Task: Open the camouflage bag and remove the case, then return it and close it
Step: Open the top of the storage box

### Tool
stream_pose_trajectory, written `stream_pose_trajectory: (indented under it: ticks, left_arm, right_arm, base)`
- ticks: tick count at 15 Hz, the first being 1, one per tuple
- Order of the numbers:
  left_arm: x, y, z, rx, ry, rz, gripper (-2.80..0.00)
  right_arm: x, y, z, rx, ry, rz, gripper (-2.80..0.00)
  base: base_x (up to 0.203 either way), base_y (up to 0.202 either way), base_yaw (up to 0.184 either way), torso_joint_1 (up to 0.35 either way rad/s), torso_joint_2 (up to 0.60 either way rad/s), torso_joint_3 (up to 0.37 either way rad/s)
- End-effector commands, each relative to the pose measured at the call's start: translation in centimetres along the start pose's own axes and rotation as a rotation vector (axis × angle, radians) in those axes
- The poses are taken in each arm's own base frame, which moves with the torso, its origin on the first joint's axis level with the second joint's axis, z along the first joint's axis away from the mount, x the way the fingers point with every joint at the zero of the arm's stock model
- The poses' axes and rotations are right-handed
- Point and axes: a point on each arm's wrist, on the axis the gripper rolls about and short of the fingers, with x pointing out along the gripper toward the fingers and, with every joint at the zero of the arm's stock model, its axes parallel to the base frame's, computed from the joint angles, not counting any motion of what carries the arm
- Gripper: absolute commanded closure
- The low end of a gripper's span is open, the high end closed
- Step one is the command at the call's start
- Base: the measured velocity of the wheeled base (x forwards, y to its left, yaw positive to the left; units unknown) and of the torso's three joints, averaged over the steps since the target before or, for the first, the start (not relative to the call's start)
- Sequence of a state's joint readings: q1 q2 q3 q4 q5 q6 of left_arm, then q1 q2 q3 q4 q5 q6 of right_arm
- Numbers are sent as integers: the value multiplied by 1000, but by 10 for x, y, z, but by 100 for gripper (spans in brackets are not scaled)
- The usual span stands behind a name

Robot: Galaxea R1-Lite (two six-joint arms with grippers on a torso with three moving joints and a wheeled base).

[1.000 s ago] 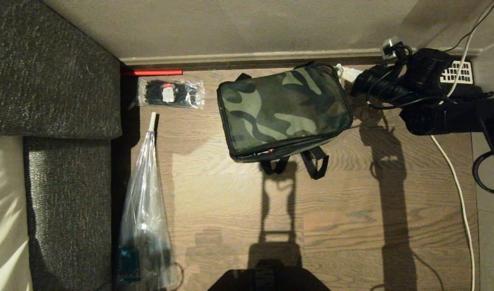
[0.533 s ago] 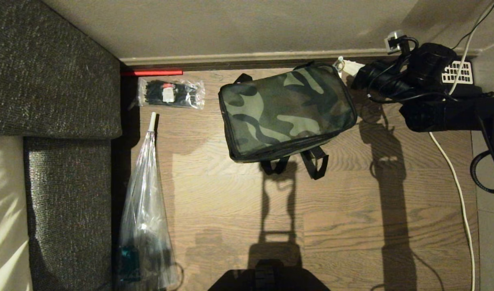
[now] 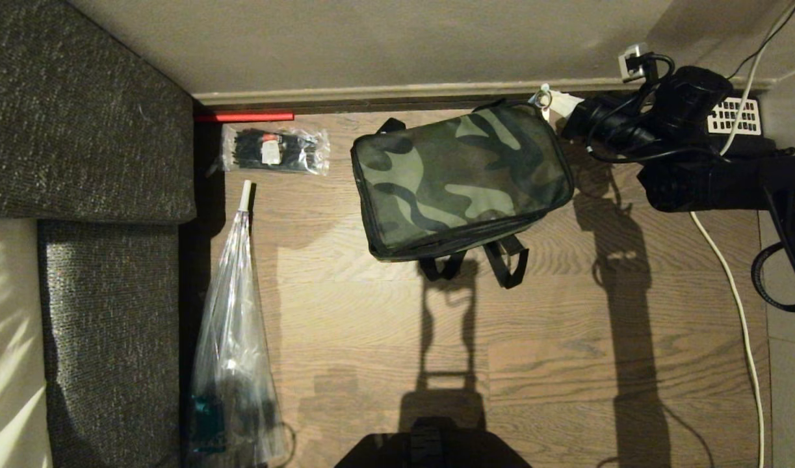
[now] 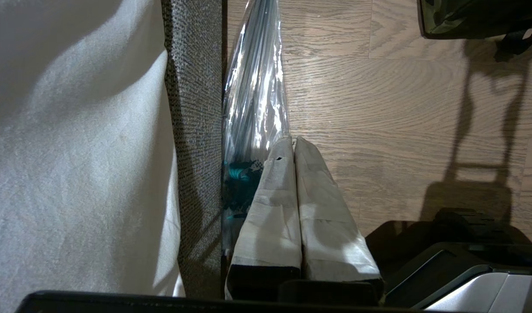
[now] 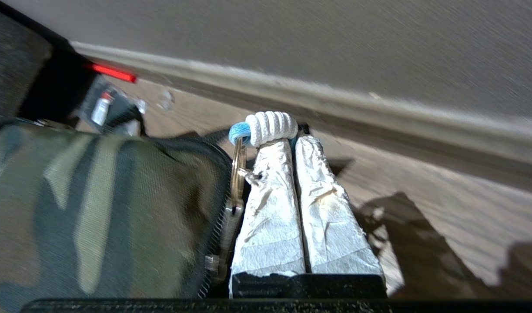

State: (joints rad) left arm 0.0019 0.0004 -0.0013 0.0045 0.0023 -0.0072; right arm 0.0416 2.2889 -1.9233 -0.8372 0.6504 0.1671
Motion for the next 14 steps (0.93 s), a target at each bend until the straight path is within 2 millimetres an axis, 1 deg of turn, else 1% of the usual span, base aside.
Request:
stream_pose_trajectory:
  ticks: [1,7,8,10,11,12,14]
  left_arm:
    - [0,0,0,0,-1,2,0]
    - [0,0,0,0,-1,2,0]
    - [0,0,0,0,-1,2,0]
    - [0,0,0,0,-1,2,0]
    - [0,0,0,0,-1,2,0]
    - [0,0,0,0,-1,1,0]
    - [0,0,0,0,-1,2,0]
  right_arm:
    - [2,3,0,2,-11,15,0]
    - [3,4,-1,13,-25,16,0]
    - [3,4,-3,9,-26,13,-280]
    - [1,4,-5,4,-21,8,-280]
    - [-3,2,-8,2,-12,-2,-280]
    - [-6,0,-7,-7,-14,-7,-280]
    - [-17,-2,-17,-8,33,-26,-280]
  base:
    - [0,0,0,0,0,0]
    - [0,0,0,0,0,0]
    - [0,0,0,0,0,0]
    - [0,0,0,0,0,0]
    - [0,0,0,0,0,0]
    - [0,0,0,0,0,0]
    - [0,0,0,0,0,0]
